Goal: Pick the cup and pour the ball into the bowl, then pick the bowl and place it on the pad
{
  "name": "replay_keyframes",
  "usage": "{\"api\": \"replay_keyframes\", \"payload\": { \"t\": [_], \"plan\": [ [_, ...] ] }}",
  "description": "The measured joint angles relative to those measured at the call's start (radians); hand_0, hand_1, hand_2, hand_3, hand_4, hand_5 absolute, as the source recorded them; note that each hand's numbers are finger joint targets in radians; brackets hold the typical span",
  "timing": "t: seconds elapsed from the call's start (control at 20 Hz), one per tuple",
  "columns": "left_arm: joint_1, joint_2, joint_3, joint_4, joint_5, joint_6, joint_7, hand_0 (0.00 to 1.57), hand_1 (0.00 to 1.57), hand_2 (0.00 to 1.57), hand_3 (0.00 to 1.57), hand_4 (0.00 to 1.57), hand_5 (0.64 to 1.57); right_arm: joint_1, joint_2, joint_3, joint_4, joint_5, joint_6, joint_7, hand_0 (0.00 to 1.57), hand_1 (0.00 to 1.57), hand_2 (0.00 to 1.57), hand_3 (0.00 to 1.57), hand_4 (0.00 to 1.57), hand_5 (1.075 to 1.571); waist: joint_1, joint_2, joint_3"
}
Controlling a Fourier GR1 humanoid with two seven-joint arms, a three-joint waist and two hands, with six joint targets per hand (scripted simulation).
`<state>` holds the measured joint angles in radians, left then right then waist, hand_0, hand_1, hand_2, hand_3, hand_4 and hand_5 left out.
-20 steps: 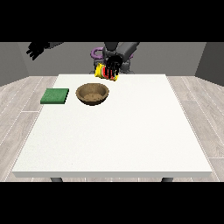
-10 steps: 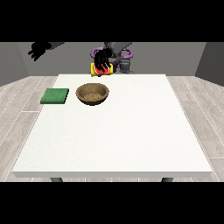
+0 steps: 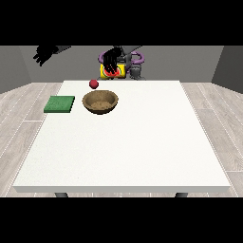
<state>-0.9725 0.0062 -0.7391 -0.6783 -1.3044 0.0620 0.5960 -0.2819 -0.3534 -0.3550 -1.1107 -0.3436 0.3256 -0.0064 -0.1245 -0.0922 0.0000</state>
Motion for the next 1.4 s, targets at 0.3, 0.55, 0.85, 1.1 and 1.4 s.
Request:
{"api": "replay_keyframes", "payload": {
  "t": [0.3,0.55,0.85,1.1,1.4],
  "plan": [
    [0.049,0.071,0.212,-0.132,0.197,0.153,-0.098,0.8,0.8,1.19,0.88,1.3,1.555,0.016,0.003,-0.018,-0.004,0.008,-0.052,0.005,0.0,0.0,0.0,0.11,0.76,1.556,0.086,-0.013,-0.0033],
    [0.074,0.087,0.467,-0.279,0.494,0.227,-0.214,0.0,0.0,0.0,0.0,1.15,1.568,0.012,0.015,-0.029,-0.002,0.026,-0.11,-0.004,0.0,0.0,0.0,0.0,0.78,1.556,0.178,0.001,-0.01],
    [0.085,0.11,0.756,-0.416,0.9,0.121,-0.341,0.0,0.0,0.0,0.0,1.05,1.566,0.024,0.054,-0.037,0.015,0.042,-0.173,-0.028,0.0,0.0,0.0,0.0,0.75,1.563,0.27,0.046,-0.0103],
    [0.085,0.207,0.937,-0.453,1.172,-0.094,-0.399,0.0,0.0,0.0,0.0,1.05,1.561,0.042,0.11,-0.034,0.029,0.054,-0.215,-0.081,0.0,0.0,0.0,0.0,0.74,1.567,0.321,0.093,-0.0047],
    [0.083,0.336,1.06,-0.46,1.345,-0.273,-0.429,0.0,0.0,0.0,0.0,1.02,1.56,-0.002,0.159,-0.045,0.105,0.049,-0.238,-0.181,0.0,0.0,0.0,0.0,0.7,1.565,0.351,0.196,-0.0007]
  ]
}}
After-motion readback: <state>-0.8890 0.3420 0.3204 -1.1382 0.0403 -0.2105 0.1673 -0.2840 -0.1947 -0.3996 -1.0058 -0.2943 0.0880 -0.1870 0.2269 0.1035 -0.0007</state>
